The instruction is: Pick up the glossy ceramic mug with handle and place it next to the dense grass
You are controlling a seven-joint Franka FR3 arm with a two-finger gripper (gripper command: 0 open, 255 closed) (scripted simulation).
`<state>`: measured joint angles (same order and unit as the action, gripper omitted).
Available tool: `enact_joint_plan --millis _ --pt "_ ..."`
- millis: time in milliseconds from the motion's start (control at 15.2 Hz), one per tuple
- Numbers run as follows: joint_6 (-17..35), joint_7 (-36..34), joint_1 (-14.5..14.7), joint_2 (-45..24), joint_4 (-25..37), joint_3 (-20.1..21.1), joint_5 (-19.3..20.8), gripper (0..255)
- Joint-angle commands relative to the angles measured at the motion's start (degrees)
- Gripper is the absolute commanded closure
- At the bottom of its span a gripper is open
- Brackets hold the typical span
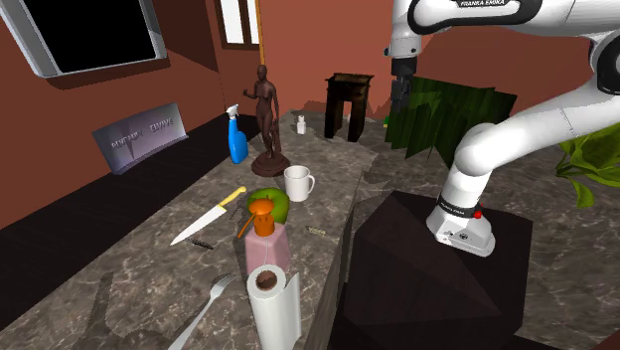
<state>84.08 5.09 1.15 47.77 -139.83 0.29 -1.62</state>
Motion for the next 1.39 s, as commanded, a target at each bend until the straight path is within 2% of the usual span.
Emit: enact_joint_plan --millis 0,726,1320 --pt "0.0 0.0 0.0 0.0 0.0 0.0 0.0 0" --pt "16.3 -9.3 3.6 -16.2 1.1 9.6 -7.4 0" --pt "27.5 -17.0 5.4 -33.7 8.6 16.4 -8.5 0"
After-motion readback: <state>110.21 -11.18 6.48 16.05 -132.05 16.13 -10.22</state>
